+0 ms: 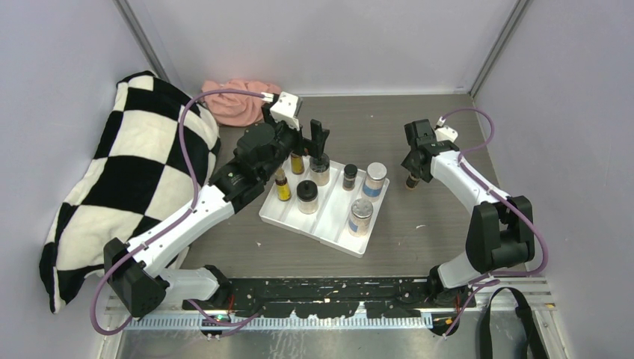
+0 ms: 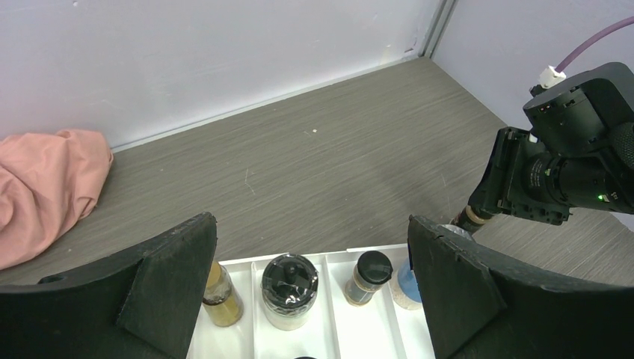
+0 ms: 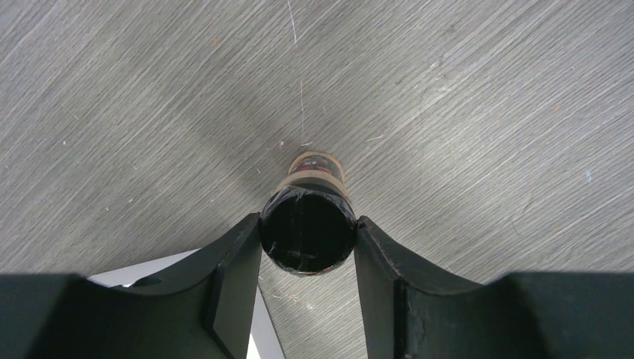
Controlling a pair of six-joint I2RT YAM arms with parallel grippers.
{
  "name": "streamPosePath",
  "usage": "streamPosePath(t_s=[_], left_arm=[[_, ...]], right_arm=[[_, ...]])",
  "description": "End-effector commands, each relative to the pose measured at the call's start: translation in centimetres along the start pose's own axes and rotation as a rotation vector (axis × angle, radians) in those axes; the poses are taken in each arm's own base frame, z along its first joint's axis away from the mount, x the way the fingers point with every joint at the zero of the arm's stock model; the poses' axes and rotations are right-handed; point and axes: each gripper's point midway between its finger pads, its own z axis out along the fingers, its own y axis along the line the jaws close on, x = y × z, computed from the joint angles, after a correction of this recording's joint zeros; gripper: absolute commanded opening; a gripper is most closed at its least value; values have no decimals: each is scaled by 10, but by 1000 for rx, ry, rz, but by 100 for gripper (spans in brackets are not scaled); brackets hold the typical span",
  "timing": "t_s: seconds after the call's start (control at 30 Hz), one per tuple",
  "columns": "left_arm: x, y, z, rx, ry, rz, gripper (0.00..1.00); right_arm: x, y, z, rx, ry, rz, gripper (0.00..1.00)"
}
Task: Organize the condiment bottles
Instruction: Pick up the bottle from the center of the board.
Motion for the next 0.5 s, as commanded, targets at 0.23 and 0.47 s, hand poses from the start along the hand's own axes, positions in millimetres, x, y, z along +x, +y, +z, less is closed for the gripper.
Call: streamPosePath(t_s=[0.23, 0.47], left_arm=[[-9, -3, 2, 15, -36, -14, 100], [-10, 0, 3, 1, -38, -16, 100]], right_arm=[[-13, 1, -11, -32, -47, 22, 1], [-40, -2, -47, -90, -126, 25, 1]])
